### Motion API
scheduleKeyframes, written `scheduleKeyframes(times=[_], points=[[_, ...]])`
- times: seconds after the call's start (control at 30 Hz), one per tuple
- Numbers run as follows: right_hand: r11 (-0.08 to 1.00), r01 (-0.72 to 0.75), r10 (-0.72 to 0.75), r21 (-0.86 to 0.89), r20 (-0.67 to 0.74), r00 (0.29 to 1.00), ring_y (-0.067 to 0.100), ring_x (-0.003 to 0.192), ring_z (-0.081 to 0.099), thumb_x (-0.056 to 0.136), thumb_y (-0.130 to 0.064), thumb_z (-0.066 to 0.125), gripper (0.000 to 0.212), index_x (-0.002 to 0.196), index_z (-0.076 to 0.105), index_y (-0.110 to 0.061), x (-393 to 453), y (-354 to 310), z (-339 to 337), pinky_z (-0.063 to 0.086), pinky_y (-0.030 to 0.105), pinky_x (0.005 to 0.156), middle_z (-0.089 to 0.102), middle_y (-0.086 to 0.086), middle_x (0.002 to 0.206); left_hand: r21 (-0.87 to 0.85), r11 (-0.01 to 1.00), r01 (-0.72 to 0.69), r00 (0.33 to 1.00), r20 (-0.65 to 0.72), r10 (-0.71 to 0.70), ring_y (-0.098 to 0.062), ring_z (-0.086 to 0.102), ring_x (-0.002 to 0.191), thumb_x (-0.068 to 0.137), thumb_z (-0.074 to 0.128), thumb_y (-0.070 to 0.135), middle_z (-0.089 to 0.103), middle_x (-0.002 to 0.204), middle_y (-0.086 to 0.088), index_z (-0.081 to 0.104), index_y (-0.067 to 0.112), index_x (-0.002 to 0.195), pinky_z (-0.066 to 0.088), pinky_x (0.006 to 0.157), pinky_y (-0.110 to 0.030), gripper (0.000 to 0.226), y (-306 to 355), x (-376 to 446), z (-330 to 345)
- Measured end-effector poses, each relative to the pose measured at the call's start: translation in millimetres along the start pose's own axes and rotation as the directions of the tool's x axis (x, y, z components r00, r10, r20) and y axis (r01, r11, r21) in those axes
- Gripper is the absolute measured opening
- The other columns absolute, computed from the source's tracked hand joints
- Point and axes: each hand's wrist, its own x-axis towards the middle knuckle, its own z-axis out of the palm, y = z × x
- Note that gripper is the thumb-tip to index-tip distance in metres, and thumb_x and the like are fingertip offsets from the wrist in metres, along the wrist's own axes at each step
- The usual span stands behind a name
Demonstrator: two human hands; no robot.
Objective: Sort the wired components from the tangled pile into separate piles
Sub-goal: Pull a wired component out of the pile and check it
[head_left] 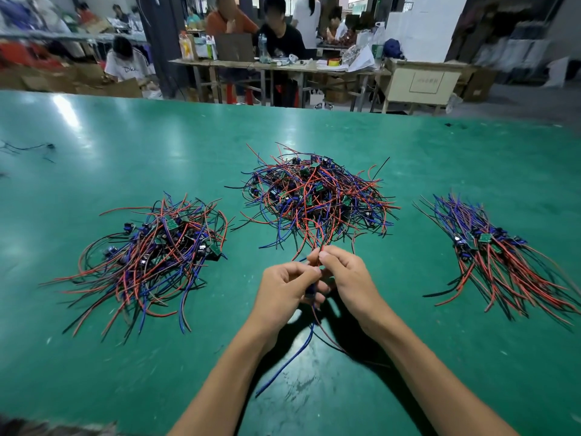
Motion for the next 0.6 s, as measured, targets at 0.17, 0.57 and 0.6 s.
scheduleKeyframes(times=[0.17,0.57,0.6], points=[[0.998,-0.039,0.045,0.047,-0.138,0.989,0.009,0.047,0.053,0.103,-0.008,0.041,0.030,0.086,0.066,-0.010,8,0,-3,0.042,0.022,0.043,0.074,-0.001,0.083,0.079,0.997,-0.005,0.999,0.046,0.002,-0.017,0.059,0.046,0.094,0.063,-0.001,0.069,0.062,-0.009,0.065,0.002,0.073,0.052,0.050,-0.024,0.021,-2,0,2],[0.965,-0.088,0.172,0.248,-0.343,0.923,0.011,0.047,0.053,0.094,-0.011,0.046,0.026,0.084,0.071,-0.013,16,-4,-15,0.041,0.024,0.034,0.077,0.000,0.088,0.204,0.978,-0.045,0.976,0.218,0.000,-0.016,0.060,0.049,0.094,0.064,0.001,0.071,0.065,-0.010,0.063,0.006,0.069,0.051,0.053,-0.023,0.026,-2,-5,-2],[0.965,-0.082,0.168,0.248,-0.351,0.921,0.011,0.046,0.052,0.094,-0.011,0.046,0.027,0.084,0.071,-0.014,16,-4,-14,0.040,0.023,0.033,0.077,0.000,0.087,0.207,0.977,-0.047,0.975,0.222,0.000,-0.015,0.059,0.049,0.094,0.063,0.000,0.071,0.065,-0.009,0.063,0.006,0.070,0.051,0.053,-0.022,0.025,-1,-5,-1]])
